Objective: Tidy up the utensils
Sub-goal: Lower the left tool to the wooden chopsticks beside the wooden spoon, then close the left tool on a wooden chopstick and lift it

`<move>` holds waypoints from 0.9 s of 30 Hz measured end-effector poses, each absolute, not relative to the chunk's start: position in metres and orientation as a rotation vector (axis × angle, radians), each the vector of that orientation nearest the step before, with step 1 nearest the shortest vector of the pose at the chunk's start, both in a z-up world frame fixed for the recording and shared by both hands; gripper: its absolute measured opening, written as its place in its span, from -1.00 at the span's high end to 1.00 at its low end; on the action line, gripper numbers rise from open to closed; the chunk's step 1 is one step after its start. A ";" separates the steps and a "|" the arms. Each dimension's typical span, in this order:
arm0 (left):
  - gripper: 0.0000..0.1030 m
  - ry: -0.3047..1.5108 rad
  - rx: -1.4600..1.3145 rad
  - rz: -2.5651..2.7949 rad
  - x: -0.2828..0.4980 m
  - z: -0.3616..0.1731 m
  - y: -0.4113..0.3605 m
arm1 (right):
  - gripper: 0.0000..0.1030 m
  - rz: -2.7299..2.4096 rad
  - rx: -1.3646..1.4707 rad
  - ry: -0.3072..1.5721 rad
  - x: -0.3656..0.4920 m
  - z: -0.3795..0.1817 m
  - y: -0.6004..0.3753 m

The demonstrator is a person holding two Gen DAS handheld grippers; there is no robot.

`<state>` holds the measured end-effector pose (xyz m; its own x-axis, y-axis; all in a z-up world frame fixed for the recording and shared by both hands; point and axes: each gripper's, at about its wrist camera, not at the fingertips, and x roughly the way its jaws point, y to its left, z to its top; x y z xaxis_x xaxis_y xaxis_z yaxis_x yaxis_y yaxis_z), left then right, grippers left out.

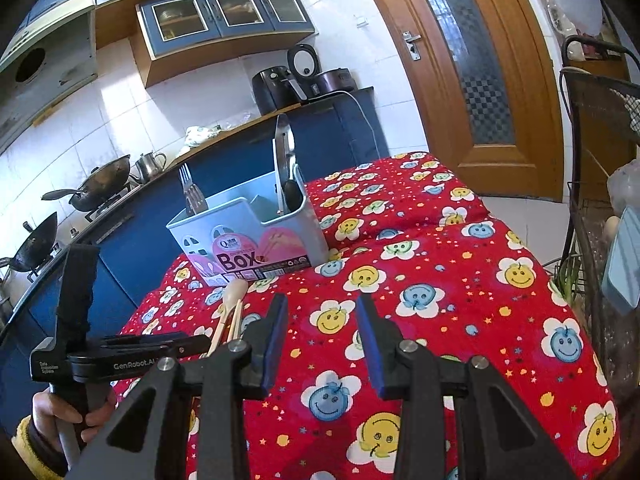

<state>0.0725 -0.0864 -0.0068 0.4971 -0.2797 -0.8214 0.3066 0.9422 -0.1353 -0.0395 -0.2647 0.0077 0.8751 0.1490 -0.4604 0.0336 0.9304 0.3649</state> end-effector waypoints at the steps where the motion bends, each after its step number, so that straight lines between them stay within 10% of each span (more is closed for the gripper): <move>1: 0.15 0.990 0.029 -0.352 0.073 -0.007 -0.087 | 0.26 0.062 0.374 0.504 -0.039 0.008 -0.265; 18: 0.20 1.028 0.106 -0.345 0.084 -0.012 -0.108 | 0.26 0.062 0.382 0.511 -0.040 0.004 -0.267; 27: 0.83 1.059 0.085 -0.400 0.083 -0.011 -0.111 | 0.26 0.069 0.372 0.512 -0.042 0.006 -0.263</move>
<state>0.0829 -0.1109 -0.0114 0.4251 -0.2789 -0.8611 0.3596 0.9251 -0.1221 -0.0415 -0.2629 0.0065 0.8708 0.1566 -0.4660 0.0275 0.9309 0.3642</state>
